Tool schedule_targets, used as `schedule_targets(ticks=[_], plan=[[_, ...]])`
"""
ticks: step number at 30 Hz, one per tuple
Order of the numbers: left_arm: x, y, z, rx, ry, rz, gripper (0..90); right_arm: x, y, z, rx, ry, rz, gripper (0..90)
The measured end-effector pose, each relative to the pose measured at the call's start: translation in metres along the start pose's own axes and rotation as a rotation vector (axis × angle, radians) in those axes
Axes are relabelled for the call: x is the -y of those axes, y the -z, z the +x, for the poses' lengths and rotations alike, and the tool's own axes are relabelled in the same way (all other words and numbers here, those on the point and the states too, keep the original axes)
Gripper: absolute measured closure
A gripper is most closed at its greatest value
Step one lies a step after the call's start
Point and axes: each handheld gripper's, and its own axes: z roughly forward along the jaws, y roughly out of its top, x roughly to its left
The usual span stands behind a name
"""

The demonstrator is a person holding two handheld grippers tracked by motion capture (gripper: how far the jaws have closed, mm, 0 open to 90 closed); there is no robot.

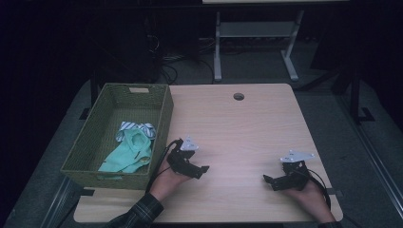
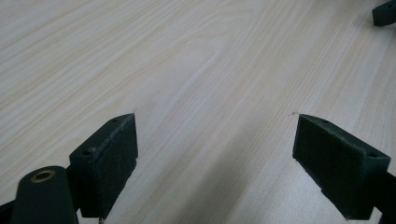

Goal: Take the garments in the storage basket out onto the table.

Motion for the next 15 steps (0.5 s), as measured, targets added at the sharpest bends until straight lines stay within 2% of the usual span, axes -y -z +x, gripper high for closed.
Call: schedule_targets(ticks=[15], plan=[[-0.0053,0.0049,0.0012,0.014,0.0,-0.002,13.4,0.0,0.0,0.0,0.0,0.0,0.0,0.0]])
